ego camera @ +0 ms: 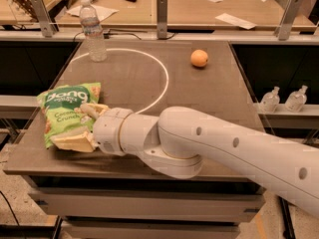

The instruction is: Move green rice chip bag near orange

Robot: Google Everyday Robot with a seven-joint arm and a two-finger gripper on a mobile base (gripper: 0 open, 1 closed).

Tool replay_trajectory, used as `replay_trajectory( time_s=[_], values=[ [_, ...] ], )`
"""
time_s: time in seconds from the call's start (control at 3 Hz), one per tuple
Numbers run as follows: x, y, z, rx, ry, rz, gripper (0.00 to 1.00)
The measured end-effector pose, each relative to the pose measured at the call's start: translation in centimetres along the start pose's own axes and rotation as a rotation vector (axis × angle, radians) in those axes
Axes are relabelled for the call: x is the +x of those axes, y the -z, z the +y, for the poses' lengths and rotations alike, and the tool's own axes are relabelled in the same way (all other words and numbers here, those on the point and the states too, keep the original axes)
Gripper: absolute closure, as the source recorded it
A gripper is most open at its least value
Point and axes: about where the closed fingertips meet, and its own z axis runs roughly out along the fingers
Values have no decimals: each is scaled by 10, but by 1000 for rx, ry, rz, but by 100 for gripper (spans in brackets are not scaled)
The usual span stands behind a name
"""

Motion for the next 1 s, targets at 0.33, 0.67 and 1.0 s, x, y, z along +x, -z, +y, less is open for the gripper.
replay_trajectory(
  time_s=[0.33,0.67,1.0],
  values=[
    [-12,3,-12,19,39,-21,88],
    [-20,4,-20,30,59,-33,100],
    [-26,11,-36,103,55,-55,100]
  ],
)
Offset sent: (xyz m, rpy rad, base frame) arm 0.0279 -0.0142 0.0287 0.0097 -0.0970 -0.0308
